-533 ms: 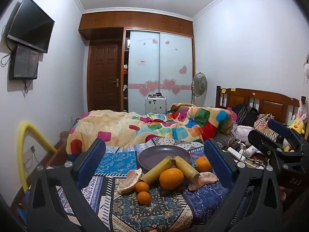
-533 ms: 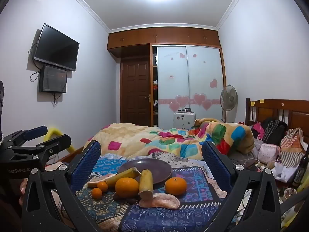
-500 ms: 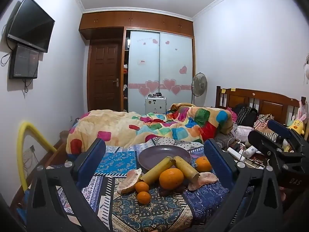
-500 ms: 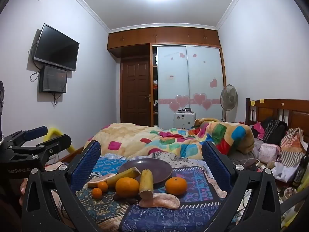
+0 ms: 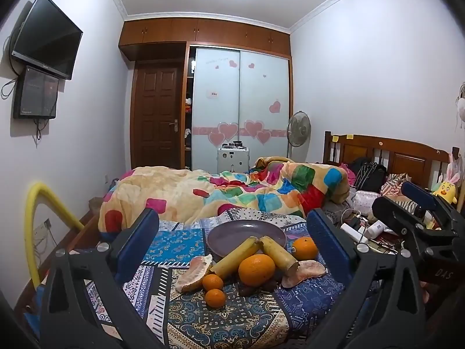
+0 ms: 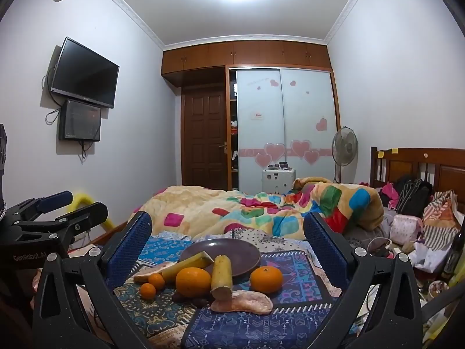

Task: Organize fruits

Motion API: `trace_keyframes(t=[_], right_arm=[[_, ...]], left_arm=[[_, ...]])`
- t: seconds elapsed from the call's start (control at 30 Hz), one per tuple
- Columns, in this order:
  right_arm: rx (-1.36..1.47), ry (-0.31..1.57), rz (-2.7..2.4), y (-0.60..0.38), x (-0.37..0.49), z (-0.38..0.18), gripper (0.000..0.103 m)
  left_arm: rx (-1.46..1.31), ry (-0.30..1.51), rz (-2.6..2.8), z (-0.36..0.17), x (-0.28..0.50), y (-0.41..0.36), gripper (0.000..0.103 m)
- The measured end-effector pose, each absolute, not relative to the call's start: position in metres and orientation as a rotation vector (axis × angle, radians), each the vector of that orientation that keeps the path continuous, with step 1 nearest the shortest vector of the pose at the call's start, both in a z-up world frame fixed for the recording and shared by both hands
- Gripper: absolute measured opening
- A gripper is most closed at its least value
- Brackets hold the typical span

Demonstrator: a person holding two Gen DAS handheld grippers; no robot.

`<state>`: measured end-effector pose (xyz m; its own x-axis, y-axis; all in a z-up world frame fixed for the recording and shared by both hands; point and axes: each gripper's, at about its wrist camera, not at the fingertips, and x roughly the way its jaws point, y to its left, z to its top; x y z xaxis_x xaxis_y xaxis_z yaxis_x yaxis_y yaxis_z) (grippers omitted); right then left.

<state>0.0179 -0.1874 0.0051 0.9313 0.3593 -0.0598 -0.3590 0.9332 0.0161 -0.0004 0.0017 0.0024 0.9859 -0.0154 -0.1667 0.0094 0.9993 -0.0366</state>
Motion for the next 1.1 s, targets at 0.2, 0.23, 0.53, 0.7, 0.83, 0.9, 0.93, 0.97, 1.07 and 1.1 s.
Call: trace_keyframes(t=[0.2,0.23,0.53,0.7,0.83,0.9,0.93,0.97,1.07,1.1], right_arm=[[0.012,0.063,0.369,-0.191,0.0173,0.0047,0.103],[0.012,0.062,0.369,-0.1911,0.0173,0.0046,0.103],[0.013,0.059,0.369,-0.1909,0.0159,0.0061,0.103],[0.014,0.058,0.37,-0.1853,0.0115,0.0109,0.103],[0.015,0.057,0.37,-0.1861,0.0119,0.0101,0.103],[0.015,0.056,0.369,-0.1862,0.0118,0.0099,0.103],[0.015,0.056,0.369,-0.1856,0.0116,0.0105,0.103],[0.016,0.056,0.37,-0.1862,0.0118,0.01,0.103],[0.016,0.055,0.37,-0.1863,0.0116,0.0097,0.103],[0.017,0.055,0.37,-0.1866,0.0118,0.0093,0.103]], left_arm=[[-0.035,0.165,-0.013,0.0034,-0.0009,0.0027,0.103],[-0.034,0.164,-0.011,0.0031,-0.0011,0.0021,0.103],[-0.03,0.155,-0.015,0.0068,-0.0034,0.0016,0.103],[-0.031,0.156,-0.017,0.0072,-0.0044,0.0005,0.103],[-0.029,0.155,-0.018,0.0073,-0.0043,0.0008,0.103],[-0.029,0.156,-0.019,0.0076,-0.0043,0.0008,0.103],[-0.029,0.156,-0.019,0.0079,-0.0039,0.0011,0.103],[-0.029,0.156,-0.019,0.0076,-0.0045,0.0008,0.103],[-0.03,0.156,-0.02,0.0077,-0.0043,0.0003,0.103],[-0.029,0.156,-0.018,0.0072,-0.0047,-0.0002,0.103]])
